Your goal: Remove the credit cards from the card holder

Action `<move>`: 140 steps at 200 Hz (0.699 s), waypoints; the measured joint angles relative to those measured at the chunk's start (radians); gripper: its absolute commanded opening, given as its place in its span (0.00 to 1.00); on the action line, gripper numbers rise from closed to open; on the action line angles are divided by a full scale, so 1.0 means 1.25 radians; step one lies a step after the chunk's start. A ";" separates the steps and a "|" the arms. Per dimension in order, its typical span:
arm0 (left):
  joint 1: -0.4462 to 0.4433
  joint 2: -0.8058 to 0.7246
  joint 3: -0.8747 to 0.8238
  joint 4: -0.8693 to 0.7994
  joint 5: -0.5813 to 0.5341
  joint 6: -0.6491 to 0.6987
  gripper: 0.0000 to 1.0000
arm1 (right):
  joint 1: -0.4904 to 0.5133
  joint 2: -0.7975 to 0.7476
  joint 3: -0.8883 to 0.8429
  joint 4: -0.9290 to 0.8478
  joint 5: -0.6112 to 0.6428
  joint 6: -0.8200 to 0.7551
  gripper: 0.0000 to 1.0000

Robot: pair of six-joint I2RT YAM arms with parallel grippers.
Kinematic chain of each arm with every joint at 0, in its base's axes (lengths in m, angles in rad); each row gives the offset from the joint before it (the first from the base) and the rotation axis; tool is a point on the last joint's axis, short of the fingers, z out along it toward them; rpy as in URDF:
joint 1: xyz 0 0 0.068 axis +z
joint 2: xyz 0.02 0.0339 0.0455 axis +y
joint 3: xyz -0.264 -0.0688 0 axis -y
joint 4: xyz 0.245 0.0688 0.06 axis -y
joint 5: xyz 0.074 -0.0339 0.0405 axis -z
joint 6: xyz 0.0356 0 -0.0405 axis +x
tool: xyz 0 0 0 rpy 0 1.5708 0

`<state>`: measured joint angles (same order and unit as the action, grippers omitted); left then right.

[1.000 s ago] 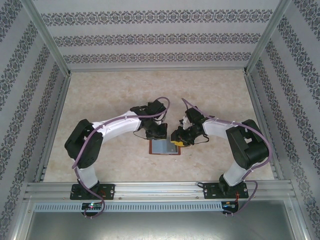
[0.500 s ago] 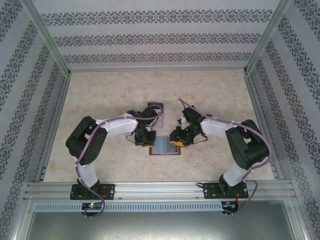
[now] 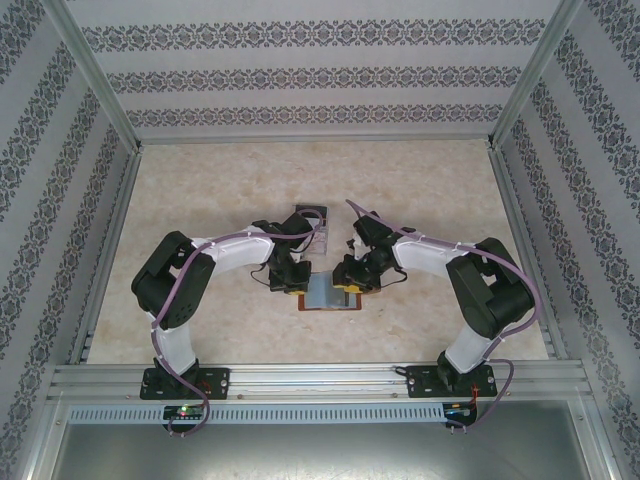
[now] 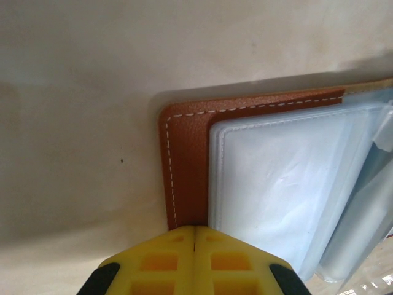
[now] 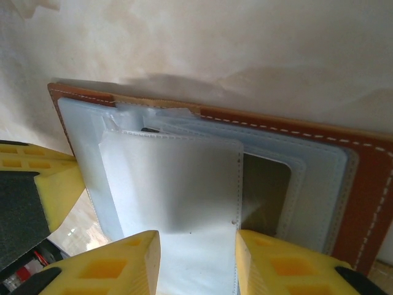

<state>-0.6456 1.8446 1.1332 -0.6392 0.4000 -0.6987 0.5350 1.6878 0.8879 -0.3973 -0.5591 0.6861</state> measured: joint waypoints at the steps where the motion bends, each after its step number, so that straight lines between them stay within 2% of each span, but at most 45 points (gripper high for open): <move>1: 0.000 0.000 0.000 0.000 0.000 0.000 0.00 | 0.000 0.000 0.000 0.000 0.000 0.000 0.37; 140: 0.004 -0.062 -0.028 0.020 -0.002 -0.001 0.00 | 0.035 -0.008 0.025 0.015 -0.023 0.039 0.35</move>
<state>-0.6411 1.7676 1.0985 -0.6140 0.3981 -0.7002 0.5789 1.6783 0.9195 -0.3790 -0.5884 0.7353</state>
